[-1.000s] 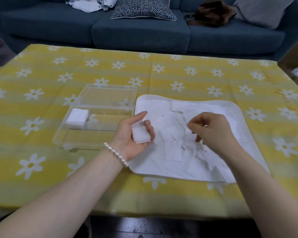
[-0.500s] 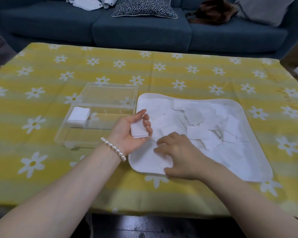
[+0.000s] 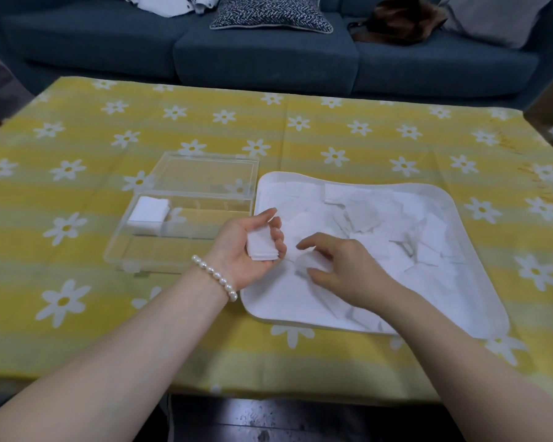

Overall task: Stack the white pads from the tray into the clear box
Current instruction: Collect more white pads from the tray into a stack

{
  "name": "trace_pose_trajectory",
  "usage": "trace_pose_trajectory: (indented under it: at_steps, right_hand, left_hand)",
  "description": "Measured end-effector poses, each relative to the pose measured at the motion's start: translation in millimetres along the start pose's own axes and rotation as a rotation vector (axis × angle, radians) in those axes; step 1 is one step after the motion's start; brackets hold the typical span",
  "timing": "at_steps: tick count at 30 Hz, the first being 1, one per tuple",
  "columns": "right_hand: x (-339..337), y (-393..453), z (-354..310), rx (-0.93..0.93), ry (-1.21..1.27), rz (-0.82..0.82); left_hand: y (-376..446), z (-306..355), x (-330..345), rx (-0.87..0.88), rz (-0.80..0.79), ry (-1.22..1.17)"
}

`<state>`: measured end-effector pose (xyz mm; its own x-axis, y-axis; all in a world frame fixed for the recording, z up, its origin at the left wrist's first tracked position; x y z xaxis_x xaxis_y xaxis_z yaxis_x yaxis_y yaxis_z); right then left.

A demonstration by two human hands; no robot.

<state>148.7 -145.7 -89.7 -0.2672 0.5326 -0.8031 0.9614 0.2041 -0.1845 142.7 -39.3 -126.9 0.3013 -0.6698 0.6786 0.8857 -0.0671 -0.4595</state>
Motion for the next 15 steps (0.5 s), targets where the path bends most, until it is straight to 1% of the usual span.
trace_pose_trajectory:
  at_steps: [1,2,5,8,10,12,15]
  right_hand:
    - [-7,2,2,0.026,0.075,0.0]
    - [-14,4,5,0.066,0.207,0.002]
    - [-27,8,26,0.274,0.711,-0.022]
    - [-13,11,44,0.476,1.042,-0.127]
    - [-4,12,47,0.532,1.234,-0.172]
    - [1,13,47,0.543,1.316,-0.178]
    - [2,12,45,0.534,1.273,-0.15]
  left_hand:
    - [0,0,-1,0.0,0.002,0.006]
    - [1,0,-2,-0.002,0.005,0.009]
    - [3,-3,-6,-0.018,0.02,0.02]
    - [1,-9,-7,-0.055,0.007,0.101]
    - [-2,-15,-6,-0.075,-0.013,0.203]
    - [-4,-21,-5,-0.076,-0.027,0.298]
    - [-6,-24,-2,-0.016,-0.039,0.375]
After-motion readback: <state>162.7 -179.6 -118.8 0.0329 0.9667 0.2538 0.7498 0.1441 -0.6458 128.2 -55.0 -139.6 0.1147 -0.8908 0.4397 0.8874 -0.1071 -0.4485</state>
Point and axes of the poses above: each hand's wrist, its own y-axis towards the middle knuckle, its own x-axis out of the palm, z = x × y, the point moved 10 cm from there along y, towards the middle knuckle, and after that the axes turned 15 degrees about x, right-handed, at the moved point
